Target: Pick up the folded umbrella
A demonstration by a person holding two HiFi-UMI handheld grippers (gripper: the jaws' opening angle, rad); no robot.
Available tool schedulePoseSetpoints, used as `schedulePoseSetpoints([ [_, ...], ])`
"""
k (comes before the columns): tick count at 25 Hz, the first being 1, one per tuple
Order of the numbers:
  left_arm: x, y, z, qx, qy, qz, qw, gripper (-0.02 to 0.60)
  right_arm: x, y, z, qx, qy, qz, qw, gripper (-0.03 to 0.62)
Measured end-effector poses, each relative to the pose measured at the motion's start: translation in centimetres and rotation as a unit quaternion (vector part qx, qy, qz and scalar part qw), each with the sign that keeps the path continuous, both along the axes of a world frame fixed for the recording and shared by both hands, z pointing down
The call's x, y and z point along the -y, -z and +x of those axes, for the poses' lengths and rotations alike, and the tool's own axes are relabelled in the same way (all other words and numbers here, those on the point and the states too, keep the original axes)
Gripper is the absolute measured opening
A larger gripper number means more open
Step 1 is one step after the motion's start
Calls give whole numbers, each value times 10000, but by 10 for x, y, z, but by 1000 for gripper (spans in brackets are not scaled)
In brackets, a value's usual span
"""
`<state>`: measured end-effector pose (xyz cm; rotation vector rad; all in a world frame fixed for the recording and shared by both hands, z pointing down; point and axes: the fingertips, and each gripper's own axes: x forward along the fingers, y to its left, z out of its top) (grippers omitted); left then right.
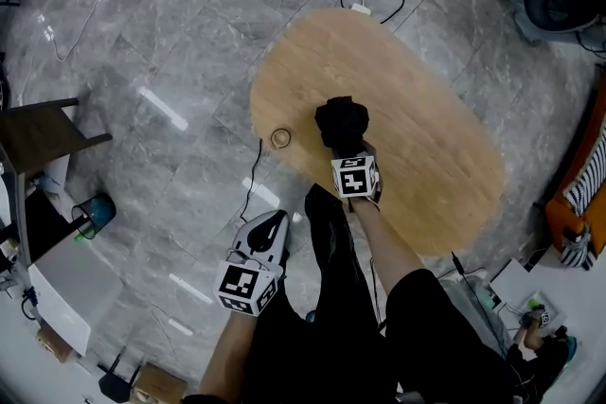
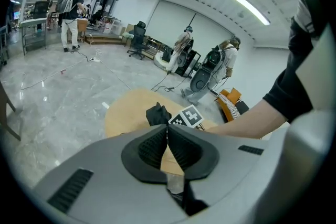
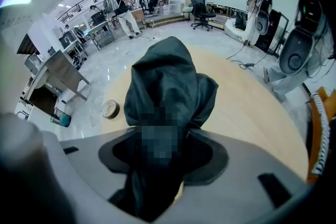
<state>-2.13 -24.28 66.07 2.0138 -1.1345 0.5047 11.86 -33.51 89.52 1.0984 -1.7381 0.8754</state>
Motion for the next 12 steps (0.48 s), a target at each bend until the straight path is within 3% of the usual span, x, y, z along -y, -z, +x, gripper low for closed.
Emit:
schedulePoseSetpoints([
  [12,38,55,17,-5,-23,332,9994,21,24,69,18,193,-47,267,9994,227],
])
